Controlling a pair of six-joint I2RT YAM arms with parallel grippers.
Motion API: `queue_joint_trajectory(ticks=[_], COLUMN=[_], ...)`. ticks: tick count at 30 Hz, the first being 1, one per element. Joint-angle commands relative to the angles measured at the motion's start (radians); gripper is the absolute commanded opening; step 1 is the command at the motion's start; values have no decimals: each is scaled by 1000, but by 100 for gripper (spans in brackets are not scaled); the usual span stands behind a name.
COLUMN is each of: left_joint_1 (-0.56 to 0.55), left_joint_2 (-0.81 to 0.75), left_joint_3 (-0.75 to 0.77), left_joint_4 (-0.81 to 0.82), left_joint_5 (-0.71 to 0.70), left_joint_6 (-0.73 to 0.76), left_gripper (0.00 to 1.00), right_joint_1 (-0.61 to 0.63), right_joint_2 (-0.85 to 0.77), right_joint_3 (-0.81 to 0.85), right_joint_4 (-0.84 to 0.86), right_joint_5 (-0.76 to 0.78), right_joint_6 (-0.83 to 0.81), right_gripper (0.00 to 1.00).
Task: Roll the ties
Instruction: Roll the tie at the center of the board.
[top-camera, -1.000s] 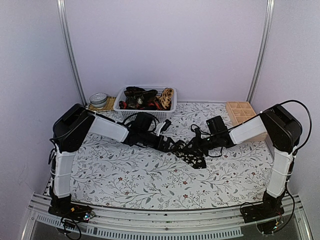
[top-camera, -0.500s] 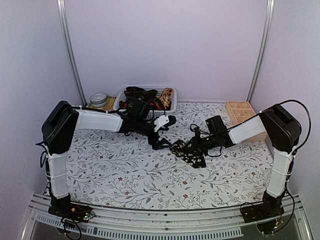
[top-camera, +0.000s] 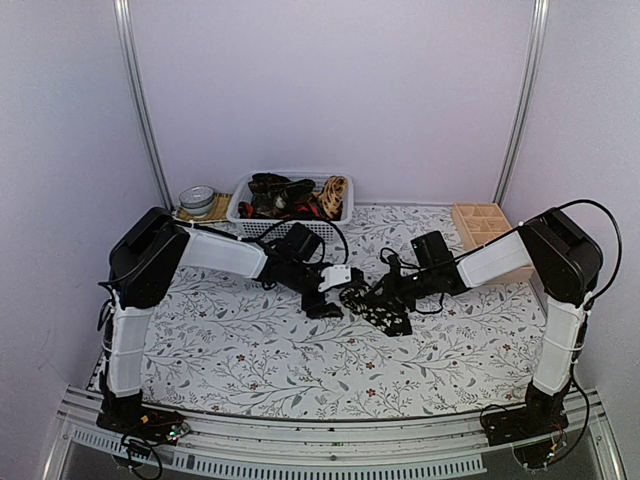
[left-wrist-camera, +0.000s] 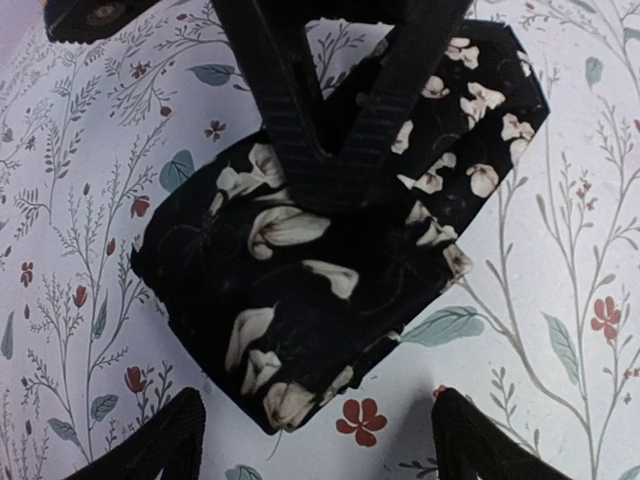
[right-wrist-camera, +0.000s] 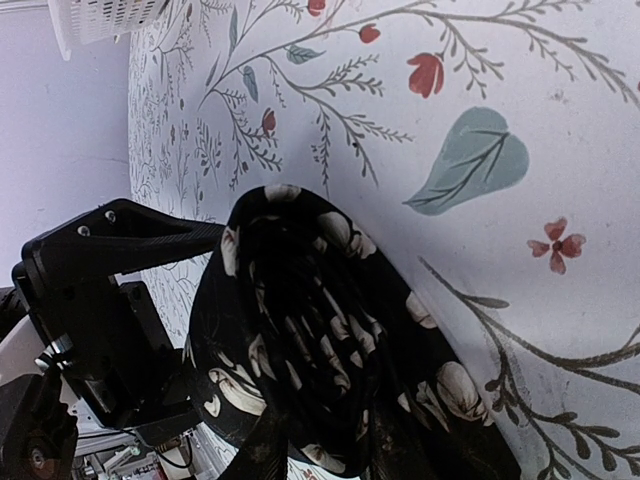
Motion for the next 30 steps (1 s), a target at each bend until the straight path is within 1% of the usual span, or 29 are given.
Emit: queue_joint_trajectory(ticks=[1,6,8,10,12,13,15,17,18,24,27,30], left_joint_1=[-3,15,19,21,21,20,20,20,20,21,18,10], left_joint_2=[10,8,14,25,34,39,51,56,58,59,58,60], left_joint_3=[4,-10,-2,9,18,22,34,39,40,34,28,28], left_joint_4=[56,89,90,87,85,83,76,72,73,103,120,121], left_joint_5=[22,85,96,92,89,83,64,50,42,1,-4,-8], left_joint_6=[-18,-42,-57,-69,-74,-77,-86,-92,-96,-145,-171,-193], left_gripper=[76,74,69,66,57,54,52,46,45,28,23,23], right_joint_1=[6,6,6,5,6,5,6,6,6,6,7,6], right_joint_2=[75,74,72,73,73,73,73,72,72,73,76,78], right_joint_3=[7,9,9,11,13,14,15,15,17,18,21,24], right_joint_4=[-47,-51,-53,-54,-54,-54,-55,-56,-56,-59,-60,-62], right_joint_5=[37,40,40,41,40,39,39,39,38,39,39,41], right_joint_6=[-5,-6,-6,-6,-6,-6,-5,-6,-5,-6,-6,-6], right_gripper=[26,26,26,25,26,26,26,26,26,26,27,30])
